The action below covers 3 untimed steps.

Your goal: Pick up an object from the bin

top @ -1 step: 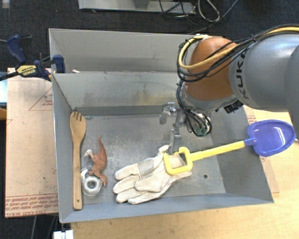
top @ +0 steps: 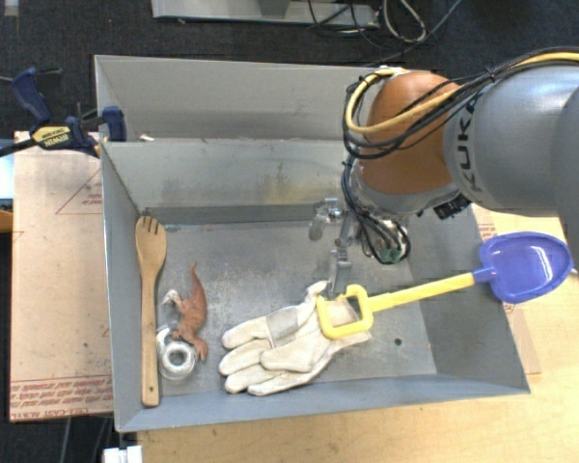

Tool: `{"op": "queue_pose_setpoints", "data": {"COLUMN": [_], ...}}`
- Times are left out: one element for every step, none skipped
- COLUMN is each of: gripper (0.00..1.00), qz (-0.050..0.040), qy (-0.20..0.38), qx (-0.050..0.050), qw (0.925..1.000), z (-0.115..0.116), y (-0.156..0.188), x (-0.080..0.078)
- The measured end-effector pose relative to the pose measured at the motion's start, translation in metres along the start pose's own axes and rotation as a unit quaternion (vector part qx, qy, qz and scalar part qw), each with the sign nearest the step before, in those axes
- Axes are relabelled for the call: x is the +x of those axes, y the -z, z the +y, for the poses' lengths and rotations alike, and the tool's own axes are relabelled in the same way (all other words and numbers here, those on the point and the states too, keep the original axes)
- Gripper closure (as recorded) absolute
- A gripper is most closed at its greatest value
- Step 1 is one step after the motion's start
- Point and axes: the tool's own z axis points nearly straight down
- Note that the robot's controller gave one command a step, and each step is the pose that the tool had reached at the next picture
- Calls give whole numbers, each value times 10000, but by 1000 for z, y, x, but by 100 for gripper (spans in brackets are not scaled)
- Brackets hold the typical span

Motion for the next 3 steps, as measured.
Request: {"op": "queue_pose_setpoints", "data": {"gripper": [0, 0, 0], "qz": [2, -21, -1], "qy": [-140, -201, 763], "qx": [-5, -17, -9], "qw": [9999, 9998, 9971], "z": [-25, -2, -49], "y": [-20, -4, -71], "x": [-2, 10, 24]}}
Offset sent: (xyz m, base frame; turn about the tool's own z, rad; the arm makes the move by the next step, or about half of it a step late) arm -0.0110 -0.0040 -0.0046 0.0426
